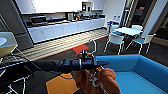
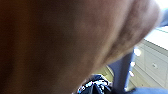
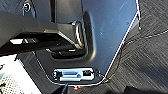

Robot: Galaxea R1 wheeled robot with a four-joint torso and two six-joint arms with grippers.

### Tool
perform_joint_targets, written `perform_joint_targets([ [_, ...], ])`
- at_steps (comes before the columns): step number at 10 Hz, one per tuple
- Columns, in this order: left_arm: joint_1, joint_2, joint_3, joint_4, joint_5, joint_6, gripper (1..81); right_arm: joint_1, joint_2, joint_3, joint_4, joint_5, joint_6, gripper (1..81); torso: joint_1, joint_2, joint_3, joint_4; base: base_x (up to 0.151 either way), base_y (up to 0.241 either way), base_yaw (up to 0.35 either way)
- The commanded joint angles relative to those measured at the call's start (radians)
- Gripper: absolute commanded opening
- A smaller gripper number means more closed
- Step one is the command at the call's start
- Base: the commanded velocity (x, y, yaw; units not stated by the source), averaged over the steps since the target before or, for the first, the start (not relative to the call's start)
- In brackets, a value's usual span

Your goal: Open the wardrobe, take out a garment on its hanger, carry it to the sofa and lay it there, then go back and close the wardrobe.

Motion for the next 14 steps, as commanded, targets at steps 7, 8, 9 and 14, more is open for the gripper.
perform_joint_targets([
  [7, -0.168, -0.01, 0.037, 0.026, -0.081, 0.007, 1.0, 0.004, 0.0, 0.002, -0.008, -0.054, -0.001, 81.1, 0.0, 0.0, 0.0, 0.0, 0.0, 0.0, -0.234],
  [8, -0.168, -0.01, 0.036, 0.026, -0.08, 0.007, 1.0, 0.004, 0.0, 0.002, -0.006, -0.054, -0.001, 81.1, 0.0, 0.0, 0.0, 0.0, 0.0, 0.0, -0.243],
  [9, -0.168, -0.01, 0.037, 0.027, -0.075, 0.007, 1.0, 0.003, 0.0, 0.002, -0.006, -0.054, -0.001, 81.1, 0.0, 0.0, 0.0, 0.0, 0.0, 0.0, -0.243],
  [14, -0.167, -0.013, 0.036, 0.026, -0.074, 0.007, 1.0, 0.004, 0.0, 0.002, -0.008, -0.054, -0.001, 81.1, 0.0, 0.0, 0.0, 0.0, 0.0, 0.0, -0.243],
])
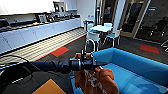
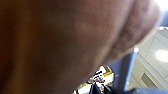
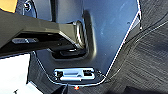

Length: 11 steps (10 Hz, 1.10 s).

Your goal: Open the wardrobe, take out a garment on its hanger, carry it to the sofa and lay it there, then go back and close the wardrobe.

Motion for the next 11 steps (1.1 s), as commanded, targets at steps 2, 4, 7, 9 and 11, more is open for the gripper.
perform_joint_targets([
  [2, -0.168, -0.006, 0.036, 0.028, -0.082, 0.007, 1.0, 0.005, -0.002, 0.002, -0.011, -0.053, -0.002, 81.1, 0.0, 0.0, 0.0, 0.0, 0.0, 0.0, -0.243],
  [4, -0.168, -0.007, 0.034, 0.028, -0.082, 0.007, 1.0, 0.005, -0.001, 0.002, -0.012, -0.053, -0.002, 81.1, 0.0, 0.0, 0.0, 0.0, 0.0, 0.0, -0.243],
  [7, -0.168, -0.007, 0.036, 0.027, -0.081, 0.007, 1.0, 0.005, 0.0, 0.002, -0.014, -0.053, -0.002, 81.1, 0.0, 0.0, 0.0, 0.0, 0.0, 0.0, -0.243],
  [9, -0.168, -0.007, 0.036, 0.028, -0.076, 0.007, 1.0, 0.005, 0.0, 0.002, -0.014, -0.053, -0.004, 81.1, 0.0, 0.0, 0.0, 0.0, 0.0, 0.0, -0.244],
  [11, -0.168, -0.007, 0.036, 0.026, -0.076, 0.007, 1.0, 0.005, 0.0, 0.002, -0.014, -0.053, -0.004, 81.1, 0.0, 0.0, 0.0, 0.0, 0.0, 0.0, -0.243],
])
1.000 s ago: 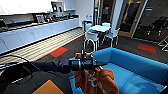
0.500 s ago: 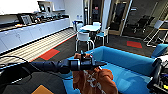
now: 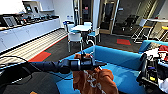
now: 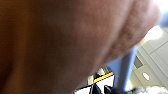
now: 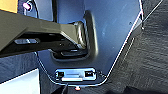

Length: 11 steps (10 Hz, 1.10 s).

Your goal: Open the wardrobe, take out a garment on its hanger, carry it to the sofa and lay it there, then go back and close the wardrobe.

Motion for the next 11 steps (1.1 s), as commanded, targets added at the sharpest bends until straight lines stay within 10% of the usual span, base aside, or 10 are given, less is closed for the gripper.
perform_joint_targets([
  [1, -0.173, -0.001, 0.036, 0.026, -0.082, 0.007, 1.0, 0.002, -0.005, 0.002, -0.011, -0.053, -0.003, 81.1, 0.0, 0.0, 0.0, 0.0, 0.0, 0.0, -0.243],
  [11, -0.173, -0.01, 0.037, 0.026, -0.074, 0.007, 1.0, 0.002, -0.004, 0.002, -0.011, -0.053, -0.003, 81.1, 0.0, 0.0, 0.0, 0.0, 0.0, 0.0, -0.207],
])
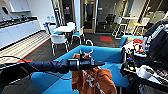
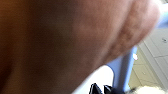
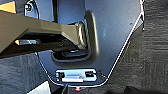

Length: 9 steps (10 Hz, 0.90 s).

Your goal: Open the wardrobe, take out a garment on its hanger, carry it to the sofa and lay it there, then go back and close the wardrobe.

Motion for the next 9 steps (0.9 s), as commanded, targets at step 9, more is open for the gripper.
perform_joint_targets([
  [9, -0.163, 0.006, 0.039, 0.026, -0.06, 0.008, 1.0, 0.002, -0.005, 0.003, -0.01, -0.055, -0.005, 81.1, 0.0, 0.0, 0.0, 0.0, 0.0, 0.0, -0.015],
])
